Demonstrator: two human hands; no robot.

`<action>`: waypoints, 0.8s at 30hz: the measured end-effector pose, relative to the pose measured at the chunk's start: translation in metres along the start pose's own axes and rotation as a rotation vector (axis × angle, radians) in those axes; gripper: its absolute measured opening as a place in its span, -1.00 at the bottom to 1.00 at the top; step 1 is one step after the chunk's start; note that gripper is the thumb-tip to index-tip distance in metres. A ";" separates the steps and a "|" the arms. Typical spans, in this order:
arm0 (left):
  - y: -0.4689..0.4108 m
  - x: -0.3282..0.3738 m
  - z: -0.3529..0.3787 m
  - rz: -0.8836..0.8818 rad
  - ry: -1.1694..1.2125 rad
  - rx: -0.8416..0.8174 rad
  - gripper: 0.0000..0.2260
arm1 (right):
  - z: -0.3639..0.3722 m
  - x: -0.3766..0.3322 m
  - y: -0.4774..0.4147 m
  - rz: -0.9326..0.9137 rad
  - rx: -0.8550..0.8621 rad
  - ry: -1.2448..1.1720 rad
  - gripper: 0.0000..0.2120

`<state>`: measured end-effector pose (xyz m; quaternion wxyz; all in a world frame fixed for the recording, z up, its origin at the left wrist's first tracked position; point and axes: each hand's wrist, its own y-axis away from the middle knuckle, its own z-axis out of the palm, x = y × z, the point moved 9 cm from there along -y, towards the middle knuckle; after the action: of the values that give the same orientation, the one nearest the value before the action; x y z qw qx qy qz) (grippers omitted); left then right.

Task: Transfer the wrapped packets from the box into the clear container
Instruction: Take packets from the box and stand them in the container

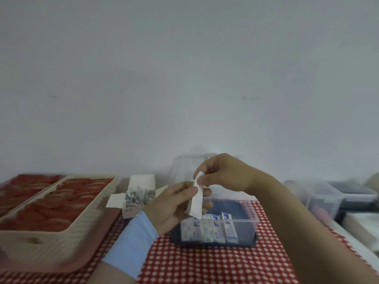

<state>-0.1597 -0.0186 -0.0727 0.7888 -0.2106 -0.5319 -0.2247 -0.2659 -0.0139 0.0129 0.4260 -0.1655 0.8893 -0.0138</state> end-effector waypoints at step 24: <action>-0.065 -0.056 0.050 -0.171 -1.506 -0.122 -0.63 | -0.056 0.121 0.025 0.298 0.058 0.487 -0.88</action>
<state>-0.2538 -0.0354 -0.1016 0.1795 -0.3083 -0.9278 -0.1094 -0.3862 -0.0339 -0.0466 0.2016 -0.0127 0.9793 -0.0159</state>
